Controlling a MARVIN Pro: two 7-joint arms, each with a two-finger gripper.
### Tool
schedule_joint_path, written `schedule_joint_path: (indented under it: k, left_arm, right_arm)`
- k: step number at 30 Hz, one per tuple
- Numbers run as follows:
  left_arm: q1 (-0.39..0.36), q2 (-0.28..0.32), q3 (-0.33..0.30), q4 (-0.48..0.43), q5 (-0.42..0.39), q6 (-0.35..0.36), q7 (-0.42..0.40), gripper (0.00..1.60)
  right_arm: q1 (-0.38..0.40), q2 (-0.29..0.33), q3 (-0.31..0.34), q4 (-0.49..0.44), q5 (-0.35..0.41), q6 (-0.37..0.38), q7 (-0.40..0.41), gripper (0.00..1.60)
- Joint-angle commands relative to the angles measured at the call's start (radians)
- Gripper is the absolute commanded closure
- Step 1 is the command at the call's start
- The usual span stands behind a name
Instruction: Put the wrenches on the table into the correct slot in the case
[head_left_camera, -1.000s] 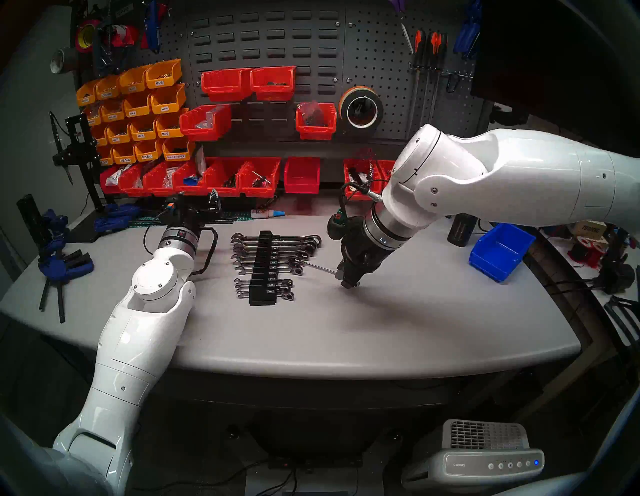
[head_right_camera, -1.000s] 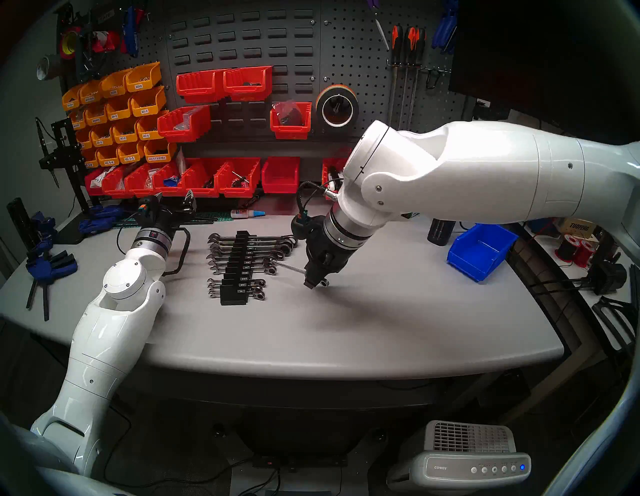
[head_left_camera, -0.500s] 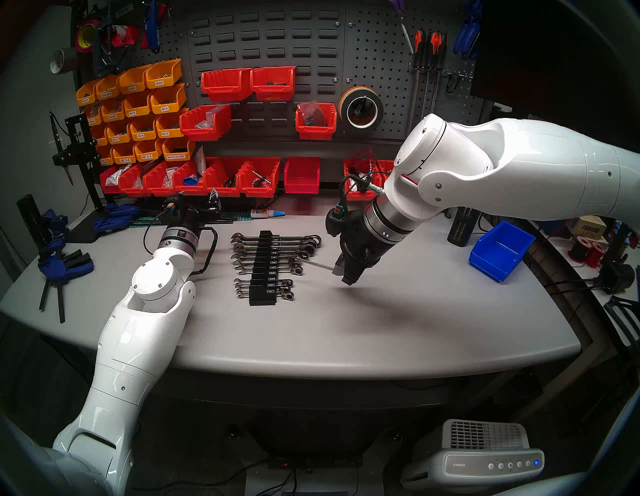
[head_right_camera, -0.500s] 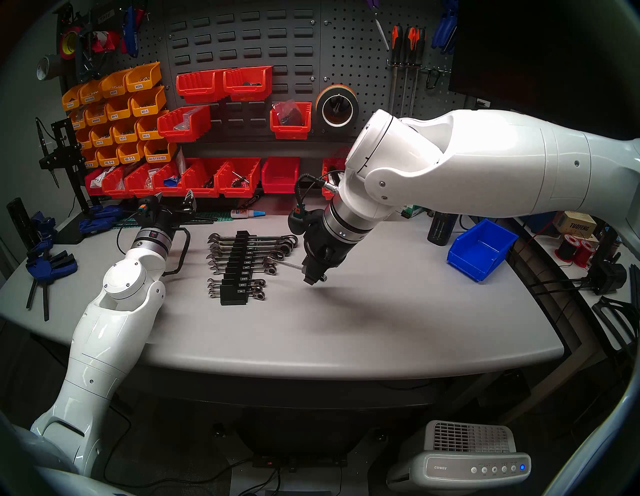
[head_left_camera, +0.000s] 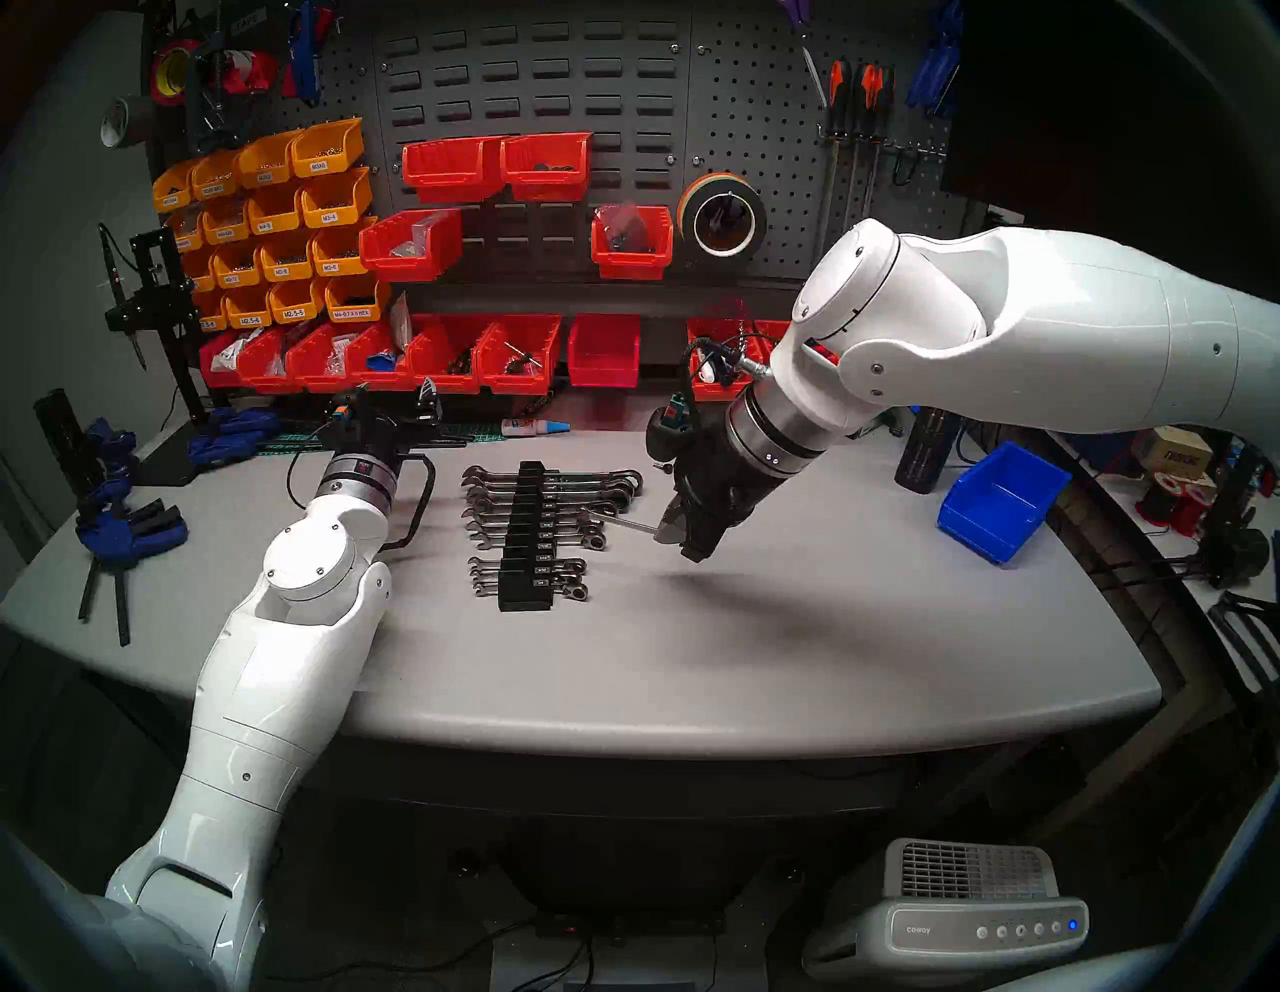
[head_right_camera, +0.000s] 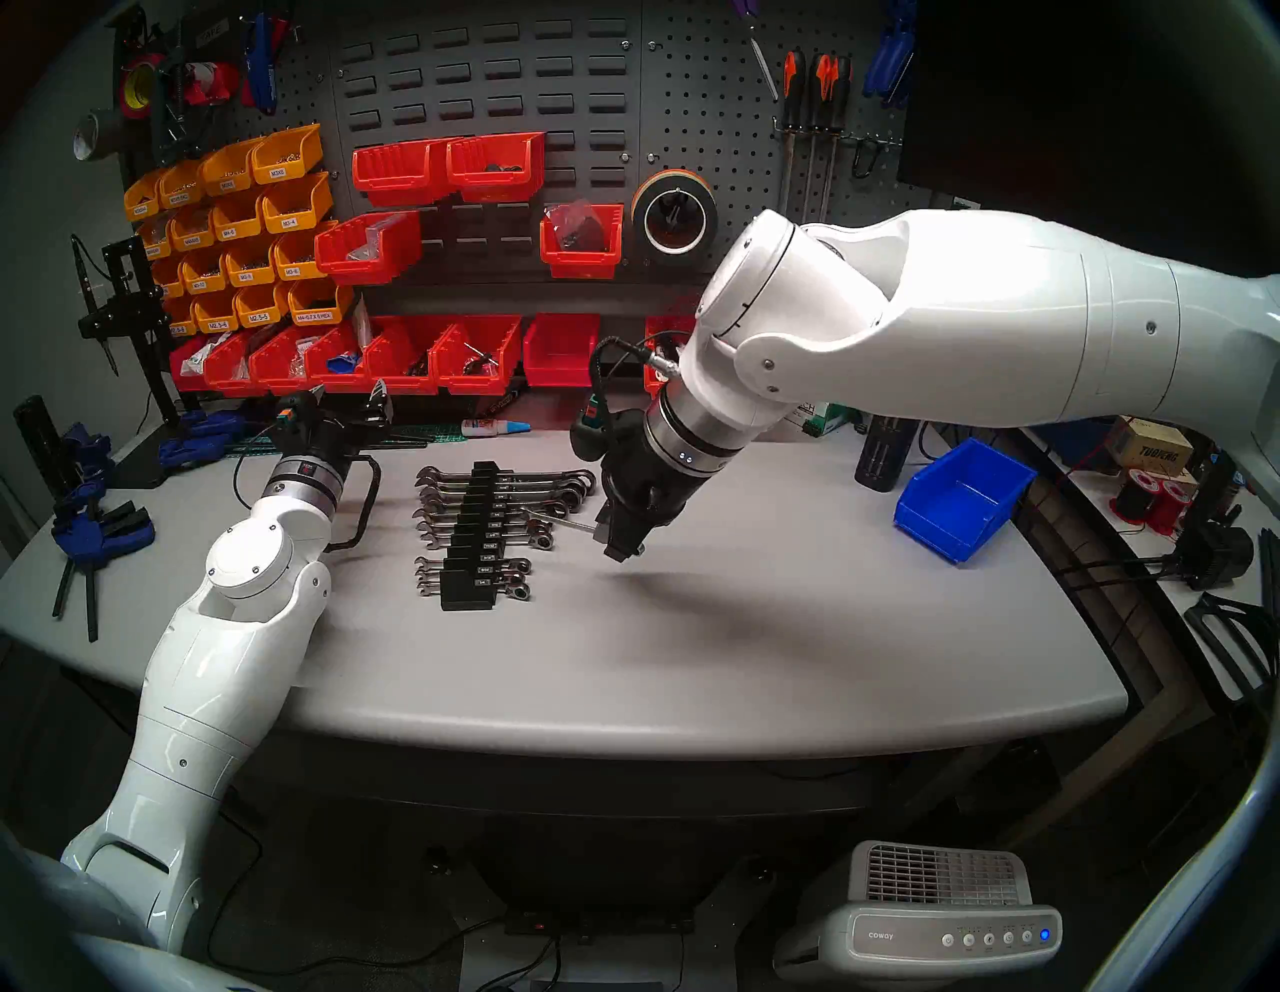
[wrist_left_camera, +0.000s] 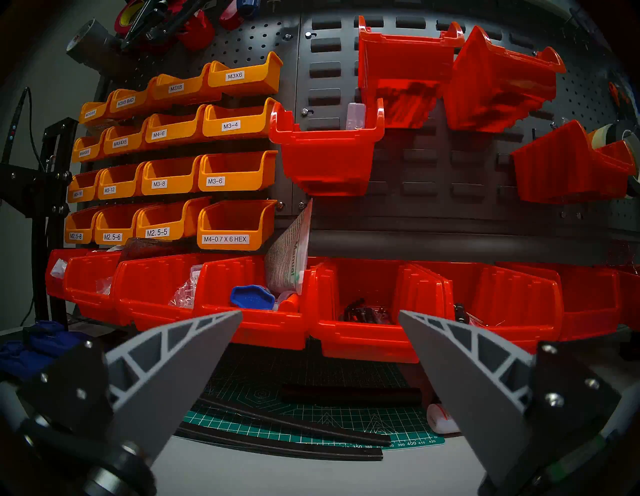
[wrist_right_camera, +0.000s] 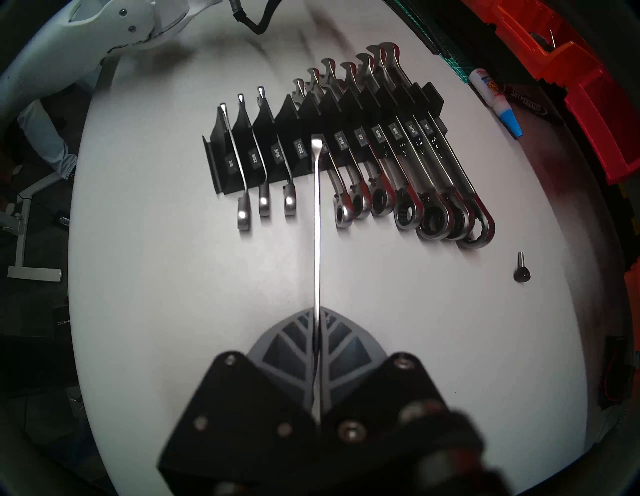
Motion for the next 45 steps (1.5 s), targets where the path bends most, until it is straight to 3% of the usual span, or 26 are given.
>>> schedule_joint_path:
  k: [1,19,45]
  left_arm:
    - [-0.027,0.001,-0.009,-0.029,0.0,-0.012,0.0,0.0]
    - [-0.027,0.001,-0.009,-0.029,0.0,-0.012,0.0,0.0]
    - [-0.027,0.001,-0.009,-0.03,0.0,-0.012,0.0,0.0]
  right_arm:
    - [0.037,-0.03,0.021,0.036,-0.051,-0.04,0.061,1.6]
    - [0.042,-0.097,0.02,0.137,-0.147,-0.135,0.232,1.6]
    - [0.013,-0.232,0.03,0.303,-0.212,-0.256,0.389,1.6]
